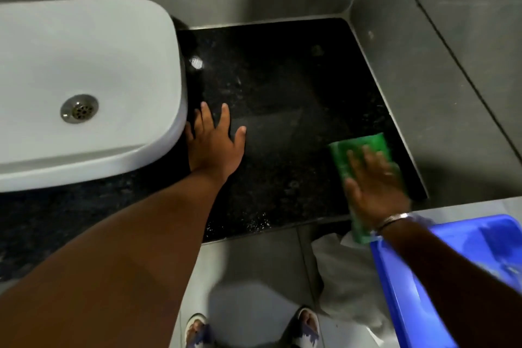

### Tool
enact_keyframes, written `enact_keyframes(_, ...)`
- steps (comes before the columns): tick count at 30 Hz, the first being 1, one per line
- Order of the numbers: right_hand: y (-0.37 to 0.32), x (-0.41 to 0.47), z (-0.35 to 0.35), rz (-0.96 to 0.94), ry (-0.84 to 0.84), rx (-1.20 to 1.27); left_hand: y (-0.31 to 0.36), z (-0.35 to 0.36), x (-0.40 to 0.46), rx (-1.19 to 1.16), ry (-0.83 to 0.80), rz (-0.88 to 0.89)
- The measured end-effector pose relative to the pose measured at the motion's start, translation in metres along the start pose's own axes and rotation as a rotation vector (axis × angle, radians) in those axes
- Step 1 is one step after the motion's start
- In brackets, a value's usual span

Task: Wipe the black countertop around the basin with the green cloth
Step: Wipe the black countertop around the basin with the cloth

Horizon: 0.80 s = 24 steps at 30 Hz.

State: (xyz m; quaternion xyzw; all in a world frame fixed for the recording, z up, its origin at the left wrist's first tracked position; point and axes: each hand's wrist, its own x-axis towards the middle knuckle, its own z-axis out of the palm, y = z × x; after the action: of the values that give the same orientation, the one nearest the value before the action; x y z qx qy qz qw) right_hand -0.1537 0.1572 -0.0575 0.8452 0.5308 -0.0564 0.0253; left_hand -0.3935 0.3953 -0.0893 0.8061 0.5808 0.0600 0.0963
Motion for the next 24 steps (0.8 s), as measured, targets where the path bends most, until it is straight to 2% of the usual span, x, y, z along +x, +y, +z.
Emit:
enact_keyframes(2,0.029,0.006,0.0,0.145,-0.016,0.02,0.0,-0.001,0.0,0.003,-0.004,-0.002)
enact_keyframes(5,0.008,0.003,0.0,0.299,0.012,0.073,-0.002,-0.012,-0.002,-0.021,-0.059,0.025)
enact_keyframes(7,-0.022,-0.008,0.0,0.264,-0.002,0.079,-0.011,-0.022,-0.015,-0.06,-0.089,0.107)
enact_keyframes(10,-0.081,-0.025,0.002,0.068,-0.063,0.077,-0.054,-0.044,-0.071,-0.104,-0.095,0.135)
enact_keyframes(13,-0.152,-0.03,0.0,-0.028,-0.114,0.076,-0.113,-0.062,-0.143,-0.185,-0.018,-0.021)
enact_keyframes(15,-0.198,-0.036,0.002,-0.095,-0.122,0.089,-0.164,-0.073,-0.168,-0.133,0.09,-0.192)
enact_keyframes(19,-0.286,-0.045,0.011,-0.167,-0.106,0.126,-0.28,-0.104,-0.131,-0.019,0.131,-0.526)
enact_keyframes(21,-0.335,-0.05,0.015,-0.211,-0.103,0.145,-0.329,-0.117,-0.099,0.016,0.097,-0.577)
enact_keyframes(24,-0.376,-0.052,0.016,-0.284,-0.09,0.141,-0.376,-0.118,-0.076,0.011,0.064,-0.551)
